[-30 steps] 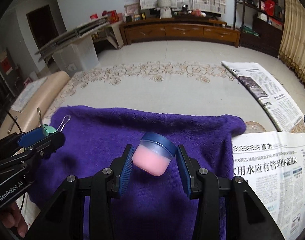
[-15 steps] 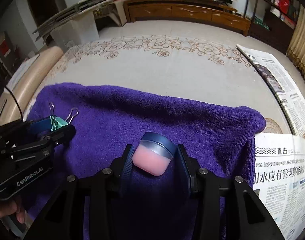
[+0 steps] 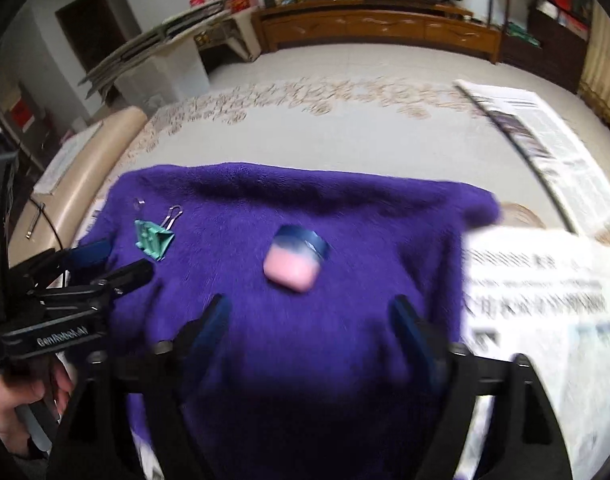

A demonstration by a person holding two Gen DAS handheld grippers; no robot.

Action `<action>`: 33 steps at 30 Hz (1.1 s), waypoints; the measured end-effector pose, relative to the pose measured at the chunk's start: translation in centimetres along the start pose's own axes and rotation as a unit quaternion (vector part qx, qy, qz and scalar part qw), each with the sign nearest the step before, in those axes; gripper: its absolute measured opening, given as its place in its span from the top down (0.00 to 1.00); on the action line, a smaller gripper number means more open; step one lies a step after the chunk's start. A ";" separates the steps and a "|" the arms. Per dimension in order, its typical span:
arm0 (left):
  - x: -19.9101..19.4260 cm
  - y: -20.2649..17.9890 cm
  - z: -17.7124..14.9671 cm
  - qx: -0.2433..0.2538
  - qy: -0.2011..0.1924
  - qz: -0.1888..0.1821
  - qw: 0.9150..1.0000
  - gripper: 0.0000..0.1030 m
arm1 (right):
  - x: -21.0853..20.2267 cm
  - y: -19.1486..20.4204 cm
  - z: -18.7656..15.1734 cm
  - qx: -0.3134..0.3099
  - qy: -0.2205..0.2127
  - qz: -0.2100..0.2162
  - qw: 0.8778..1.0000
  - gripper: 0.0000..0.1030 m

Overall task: Organize rigid objects
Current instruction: 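Grasp the clear pill bottle with the left tool while the right tool moves toward the USB light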

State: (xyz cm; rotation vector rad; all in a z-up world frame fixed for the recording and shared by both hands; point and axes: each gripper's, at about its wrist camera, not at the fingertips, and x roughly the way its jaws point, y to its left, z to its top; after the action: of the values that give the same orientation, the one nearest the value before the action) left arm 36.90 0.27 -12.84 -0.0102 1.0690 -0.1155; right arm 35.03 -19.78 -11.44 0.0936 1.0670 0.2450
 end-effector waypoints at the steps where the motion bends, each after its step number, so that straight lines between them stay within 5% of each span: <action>1: -1.5 0.1 -0.8 -0.006 -0.011 0.000 1.000 0.10 | -1.2 -0.2 -0.7 0.003 -0.008 -0.001 1.000 0.01; 3: -3.9 0.4 -2.5 -0.013 -0.026 -0.005 1.000 0.01 | -4.1 -0.4 -2.8 0.005 -0.023 -0.012 1.000 0.00; 9: -9.0 0.7 -9.4 -0.056 -0.035 -0.028 0.997 0.01 | -10.6 -2.3 -9.5 0.024 -0.048 -0.021 0.998 0.00; 16: -8.2 -0.5 -15.6 -0.067 0.000 -0.014 0.998 0.01 | -13.0 -5.0 -15.0 0.049 -0.076 -0.052 0.995 0.00; 27: -6.8 -2.5 -18.1 -0.028 0.005 0.046 0.999 0.02 | -14.4 -4.6 -16.7 0.048 -0.097 -0.041 0.993 0.00; 33: -6.8 -2.9 -18.8 -0.022 -0.034 0.050 0.998 0.04 | -14.3 -5.7 -17.5 0.060 -0.088 -0.020 0.994 0.01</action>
State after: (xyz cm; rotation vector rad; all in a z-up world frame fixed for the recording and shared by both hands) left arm 16.94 -1.07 -15.73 0.0005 1.0015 -0.0018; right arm 14.06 -29.53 -8.74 0.1985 0.9075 0.1334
